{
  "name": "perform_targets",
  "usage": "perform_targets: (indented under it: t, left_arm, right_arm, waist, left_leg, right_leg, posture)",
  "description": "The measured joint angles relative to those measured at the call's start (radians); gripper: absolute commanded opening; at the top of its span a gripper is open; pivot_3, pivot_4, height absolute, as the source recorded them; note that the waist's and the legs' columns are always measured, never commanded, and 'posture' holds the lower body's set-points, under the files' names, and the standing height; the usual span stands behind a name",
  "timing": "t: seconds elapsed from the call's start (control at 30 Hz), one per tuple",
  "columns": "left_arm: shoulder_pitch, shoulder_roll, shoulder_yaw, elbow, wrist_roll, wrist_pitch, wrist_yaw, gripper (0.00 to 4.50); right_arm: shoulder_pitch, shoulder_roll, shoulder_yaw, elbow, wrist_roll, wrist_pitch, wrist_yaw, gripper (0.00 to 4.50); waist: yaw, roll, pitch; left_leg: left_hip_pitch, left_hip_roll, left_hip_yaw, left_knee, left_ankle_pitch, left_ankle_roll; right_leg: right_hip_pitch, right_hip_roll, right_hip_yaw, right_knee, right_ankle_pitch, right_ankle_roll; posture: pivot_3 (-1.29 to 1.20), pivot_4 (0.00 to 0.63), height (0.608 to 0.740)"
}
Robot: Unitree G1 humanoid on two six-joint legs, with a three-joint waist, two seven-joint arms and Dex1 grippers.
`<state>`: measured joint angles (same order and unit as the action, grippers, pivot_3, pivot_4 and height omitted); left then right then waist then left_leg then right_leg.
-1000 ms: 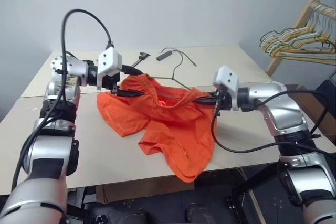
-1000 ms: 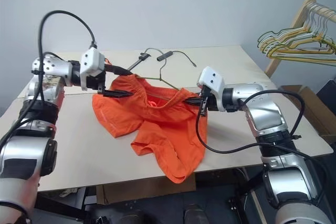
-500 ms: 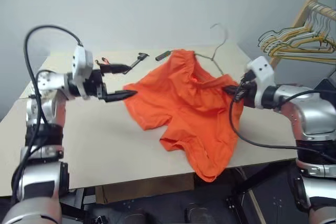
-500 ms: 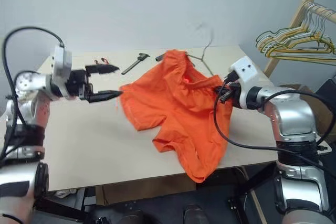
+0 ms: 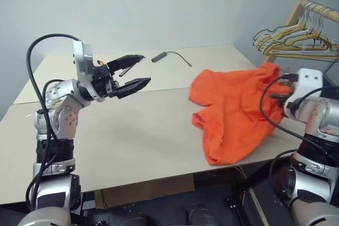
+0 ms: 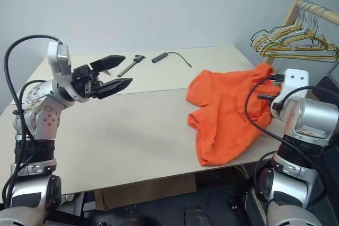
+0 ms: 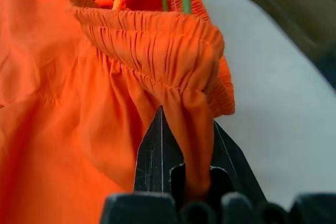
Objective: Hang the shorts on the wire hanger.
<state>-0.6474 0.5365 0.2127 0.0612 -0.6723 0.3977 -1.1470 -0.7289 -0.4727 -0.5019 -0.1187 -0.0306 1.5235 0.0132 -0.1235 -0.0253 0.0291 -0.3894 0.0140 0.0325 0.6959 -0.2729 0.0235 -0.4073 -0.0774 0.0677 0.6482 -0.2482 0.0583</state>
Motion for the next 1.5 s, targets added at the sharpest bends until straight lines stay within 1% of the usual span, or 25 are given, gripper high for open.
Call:
perform_targets:
  t: [0.1, 0.2, 0.37, 0.57, 0.73, 0.97, 1.13, 1.37, 1.5]
  left_arm:
    - [0.0, -0.02, 0.014, 0.0, -0.037, 0.003, 0.012, 4.49]
    - [0.0, -0.033, 0.032, 0.0, -0.066, 0.01, 0.031, 4.49]
    - [-0.001, -0.053, 0.037, 0.0, -0.077, 0.006, 0.047, 4.49]
    - [0.009, -0.099, 0.045, -0.034, -0.125, 0.007, 0.069, 4.49]
    - [0.022, -0.103, 0.06, -0.05, -0.156, 0.007, 0.081, 4.49]
    - [0.029, -0.103, 0.068, -0.063, -0.172, 0.007, 0.09, 4.49]
    - [0.033, -0.103, 0.07, -0.07, -0.173, 0.005, 0.095, 4.49]
    - [0.037, -0.102, 0.07, -0.077, -0.176, 0.003, 0.101, 4.49]
    - [0.053, -0.093, 0.07, -0.087, -0.176, 0.002, 0.098, 4.49]
  right_arm:
    - [-0.014, 0.029, -0.047, 0.003, -0.053, -0.005, -0.088, 0.0]
    - [-0.042, 0.031, -0.058, 0.032, -0.102, -0.051, -0.169, 0.0]
    - [-0.089, 0.031, -0.054, 0.107, -0.152, -0.194, -0.285, 0.0]
    - [-0.176, 0.023, -0.072, 0.229, -0.155, -0.377, -0.399, 0.0]
    - [-0.223, -0.03, -0.097, 0.413, -0.14, -0.51, -0.435, 0.0]
    - [-0.293, -0.065, -0.136, 0.605, -0.085, -0.609, -0.482, 0.0]
    - [-0.401, -0.156, -0.19, 0.839, 0.001, -0.688, -0.505, 0.0]
    - [-0.483, -0.256, -0.191, 1.072, 0.074, -0.82, -0.525, 0.0]
    - [-0.502, -0.289, -0.191, 1.175, 0.111, -0.838, -0.543, 0.0]
  waist:
    - [-0.007, 0.002, -0.001]
    - [-0.017, 0.006, -0.003]
    - [-0.039, 0.01, -0.006]
    - [-0.062, 0.011, -0.006]
    - [-0.063, 0.011, -0.006]
    - [-0.065, 0.012, -0.006]
    - [-0.061, 0.014, -0.005]
    - [-0.058, 0.015, -0.004]
    - [-0.058, 0.015, -0.004]
  left_leg:
    - [0.0, 0.0, 0.0, 0.0, 0.0, 0.0]
    - [0.001, -0.001, 0.0, 0.0, 0.0, 0.0]
    - [0.002, -0.002, 0.0, -0.001, 0.0, 0.0]
    - [0.003, -0.001, 0.0, -0.001, 0.0, 0.0]
    - [0.005, -0.001, 0.0, -0.002, 0.0, 0.0]
    - [0.005, -0.001, 0.0, -0.002, 0.0, 0.0]
    - [0.005, -0.002, 0.001, -0.003, 0.0, 0.0]
    - [0.005, -0.002, 0.001, -0.004, 0.0, 0.001]
    - [0.005, -0.002, 0.002, -0.004, 0.0, 0.001]
  right_leg:
    - [0.0, 0.0, 0.0, 0.0, 0.0, 0.0]
    - [0.001, 0.0, 0.001, 0.0, 0.0, 0.0]
    - [0.003, 0.0, 0.001, -0.001, 0.0, 0.0]
    - [0.004, 0.001, 0.001, -0.001, 0.0, 0.0]
    - [0.005, 0.001, 0.002, -0.002, 0.0, 0.0]
    - [0.005, 0.001, 0.002, -0.003, 0.0, 0.0]
    - [0.006, 0.001, 0.002, -0.006, 0.0, 0.0]
    - [0.007, 0.002, 0.003, -0.008, 0.0, 0.0]
    - [0.008, 0.002, 0.003, -0.008, 0.0, 0.0]
  posture:
    - [-0.14, 0.0, 0.74]
    - [-0.14, 0.0, 0.74]
    - [-0.14, 0.0, 0.74]
    - [-0.13, 0.0, 0.74]
    - [-0.12, 0.0, 0.74]
    - [-0.12, 0.0, 0.74]
    - [-0.11, 0.0, 0.74]
    - [-0.1, 0.0, 0.74]
    - [-0.1, 0.0, 0.74]
